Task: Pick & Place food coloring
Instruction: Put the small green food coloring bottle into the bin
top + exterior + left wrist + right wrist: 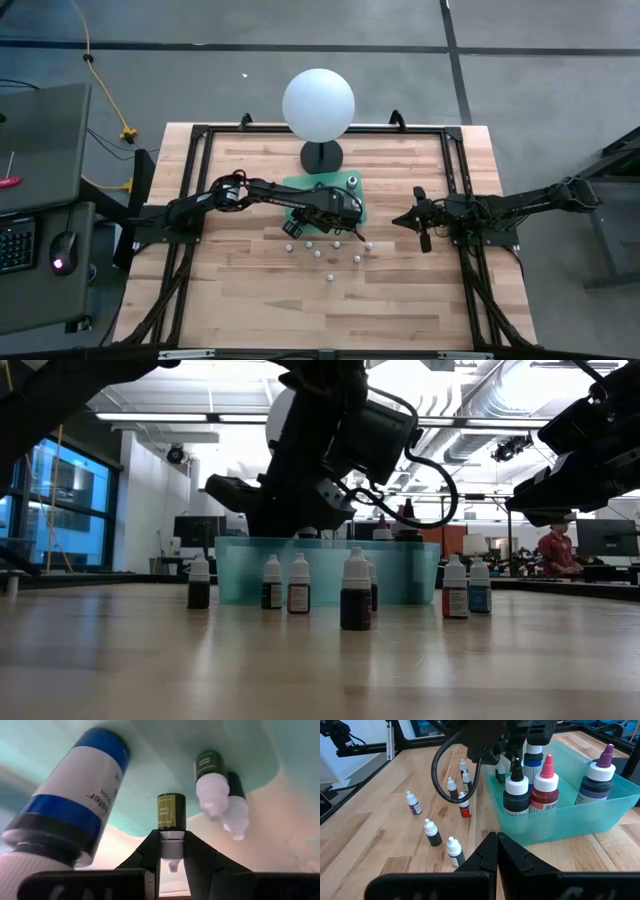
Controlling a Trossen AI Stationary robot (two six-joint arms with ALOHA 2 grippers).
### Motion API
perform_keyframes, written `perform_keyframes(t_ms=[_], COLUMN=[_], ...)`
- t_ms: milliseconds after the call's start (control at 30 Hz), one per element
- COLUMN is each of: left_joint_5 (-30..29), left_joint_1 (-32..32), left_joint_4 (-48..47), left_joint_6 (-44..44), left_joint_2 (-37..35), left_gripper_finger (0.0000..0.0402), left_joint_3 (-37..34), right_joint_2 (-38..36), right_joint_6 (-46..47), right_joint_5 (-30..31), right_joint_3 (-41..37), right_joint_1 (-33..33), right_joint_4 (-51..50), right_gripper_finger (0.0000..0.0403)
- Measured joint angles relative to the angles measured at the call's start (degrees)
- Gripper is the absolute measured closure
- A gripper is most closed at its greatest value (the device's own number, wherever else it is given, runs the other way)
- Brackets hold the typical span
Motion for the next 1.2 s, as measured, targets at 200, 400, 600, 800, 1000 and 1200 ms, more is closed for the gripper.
perform_keyframes(t_ms=[200,400,600,800,1000,1200], left_joint_5=[0.3,0.4,0.7,0.9,0.8,-0.8], left_joint_1=[0.0,0.0,0.0,0.0,0.0,0.0], left_joint_4=[0.0,0.0,0.2,0.7,1.7,1.8], left_joint_6=[0.0,0.0,-0.2,-0.2,-0.3,-0.3], left_joint_2=[0.0,0.0,0.0,0.0,0.0,0.0], left_gripper_finger=[0.035,0.0346,0.0313,0.0302,0.0301,0.03], left_joint_3=[0.0,0.0,0.0,0.0,0.0,0.0], right_joint_2=[0.0,0.0,0.0,0.0,0.0,0.0], right_joint_6=[0.0,0.0,0.0,0.0,0.0,0.0], right_joint_5=[0.0,0.0,0.0,0.0,0.0,0.0], right_joint_3=[0.0,0.0,0.0,0.0,0.0,0.0], right_joint_1=[0.0,0.0,0.0,0.0,0.0,0.0], right_joint_4=[0.0,0.0,0.0,0.0,0.0,0.0], right_gripper_finger=[0.0402,0.0402,0.0402,0.0402,0.0402,0.0402])
